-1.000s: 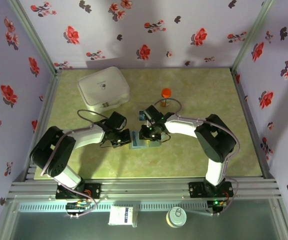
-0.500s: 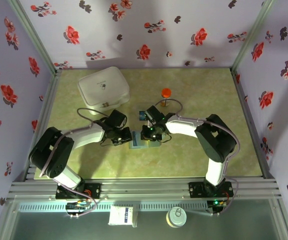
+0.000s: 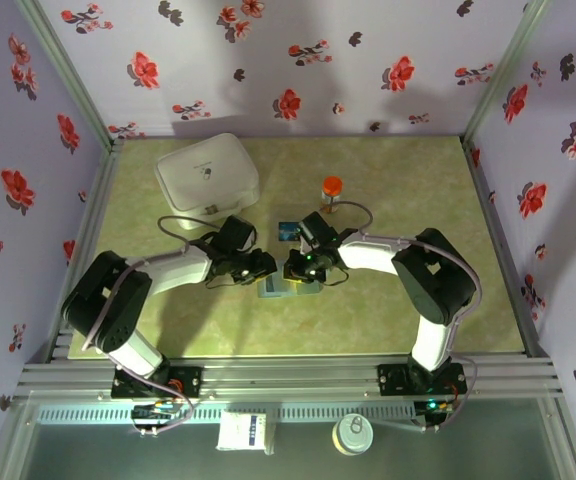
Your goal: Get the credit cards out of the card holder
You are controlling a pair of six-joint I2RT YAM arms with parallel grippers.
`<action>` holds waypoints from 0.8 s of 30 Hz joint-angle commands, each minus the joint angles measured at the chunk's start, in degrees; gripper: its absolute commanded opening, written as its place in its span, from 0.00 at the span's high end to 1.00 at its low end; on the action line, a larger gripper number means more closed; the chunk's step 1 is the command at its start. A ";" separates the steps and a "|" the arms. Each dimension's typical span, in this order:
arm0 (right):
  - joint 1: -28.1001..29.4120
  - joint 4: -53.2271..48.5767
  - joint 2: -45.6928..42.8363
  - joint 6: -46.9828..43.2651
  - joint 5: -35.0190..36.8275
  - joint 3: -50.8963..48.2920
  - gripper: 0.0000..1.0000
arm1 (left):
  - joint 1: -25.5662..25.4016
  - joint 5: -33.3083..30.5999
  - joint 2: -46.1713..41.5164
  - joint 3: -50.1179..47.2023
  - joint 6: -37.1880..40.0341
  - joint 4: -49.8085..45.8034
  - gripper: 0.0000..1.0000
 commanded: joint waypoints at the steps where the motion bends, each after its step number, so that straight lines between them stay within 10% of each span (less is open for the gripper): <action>1: -0.56 0.04 0.11 1.03 0.06 -1.56 0.83 | -0.56 1.73 2.06 0.99 -0.99 1.85 0.69; 24: -1.18 0.40 -2.45 1.19 -0.48 -2.70 0.81 | -0.94 3.54 4.49 1.22 -2.23 5.17 0.85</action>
